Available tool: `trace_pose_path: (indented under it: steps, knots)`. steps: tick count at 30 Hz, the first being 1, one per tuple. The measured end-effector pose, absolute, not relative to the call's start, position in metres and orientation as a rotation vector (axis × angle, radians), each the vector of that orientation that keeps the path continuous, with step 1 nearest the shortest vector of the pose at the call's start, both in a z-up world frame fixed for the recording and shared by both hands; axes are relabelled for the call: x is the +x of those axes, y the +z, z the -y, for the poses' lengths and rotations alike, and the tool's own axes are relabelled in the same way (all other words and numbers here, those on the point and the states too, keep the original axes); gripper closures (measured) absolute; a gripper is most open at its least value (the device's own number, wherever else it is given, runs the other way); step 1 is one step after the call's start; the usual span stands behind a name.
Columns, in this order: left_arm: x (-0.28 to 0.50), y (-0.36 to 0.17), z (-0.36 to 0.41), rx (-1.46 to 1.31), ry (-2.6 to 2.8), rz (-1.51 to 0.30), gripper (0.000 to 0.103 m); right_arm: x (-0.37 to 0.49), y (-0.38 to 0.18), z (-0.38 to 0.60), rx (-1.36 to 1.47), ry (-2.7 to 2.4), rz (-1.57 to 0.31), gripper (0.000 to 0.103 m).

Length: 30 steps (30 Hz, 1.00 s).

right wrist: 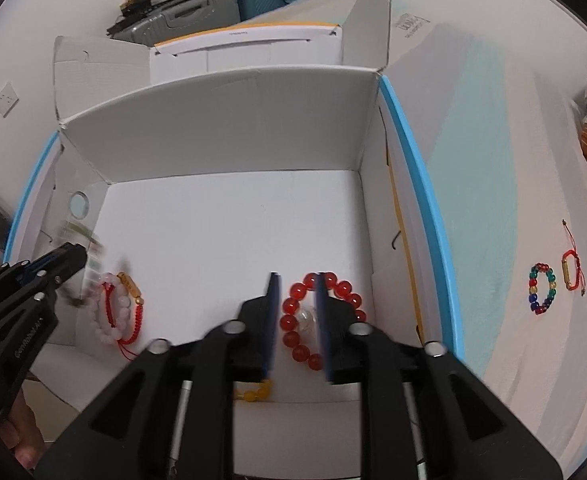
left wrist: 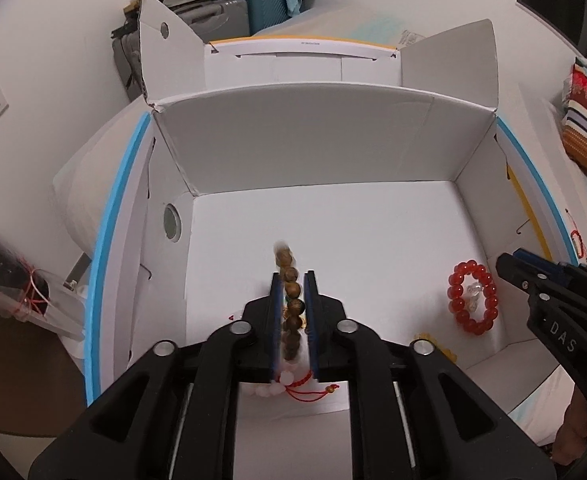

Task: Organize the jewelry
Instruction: 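Open both tools to drop the bracelet and earrings into the box, then move both open tools back over the remaining bracelets on the bed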

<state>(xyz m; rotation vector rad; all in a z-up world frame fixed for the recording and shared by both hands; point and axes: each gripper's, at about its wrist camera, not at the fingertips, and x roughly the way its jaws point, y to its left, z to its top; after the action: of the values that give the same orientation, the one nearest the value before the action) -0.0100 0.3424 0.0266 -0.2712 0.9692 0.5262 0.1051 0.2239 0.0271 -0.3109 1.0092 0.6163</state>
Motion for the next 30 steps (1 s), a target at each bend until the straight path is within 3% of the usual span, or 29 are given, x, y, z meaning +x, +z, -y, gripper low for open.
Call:
trace_pose_path:
  steps: [4, 7, 9, 12, 18, 30]
  knots:
    - [-0.014, 0.033, -0.338, -0.251, 0.543, -0.948, 0.065, 0.101, 0.037, -0.219, -0.291, 0.624, -0.970, 0.055]
    - [-0.018, 0.041, -0.334, -0.248, 0.542, -0.920, 0.049, 0.101, 0.050, -0.210, -0.268, 0.603, -0.922, 0.029]
    - [-0.018, 0.046, -0.329, -0.242, 0.530, -0.893, 0.036, 0.103, 0.059, -0.202, -0.247, 0.589, -0.890, 0.022]
    - [-0.016, 0.052, -0.319, -0.231, 0.506, -0.881, 0.029, 0.108, 0.070, -0.187, -0.218, 0.548, -0.853, 0.010]
    - [-0.008, 0.065, -0.296, -0.214, 0.473, -0.832, 0.011, 0.117, 0.087, -0.152, -0.182, 0.505, -0.809, 0.008]
    - [0.029, 0.076, -0.229, -0.162, 0.374, -0.795, 0.006, 0.136, 0.103, -0.082, -0.175, 0.408, -0.763, 0.008]
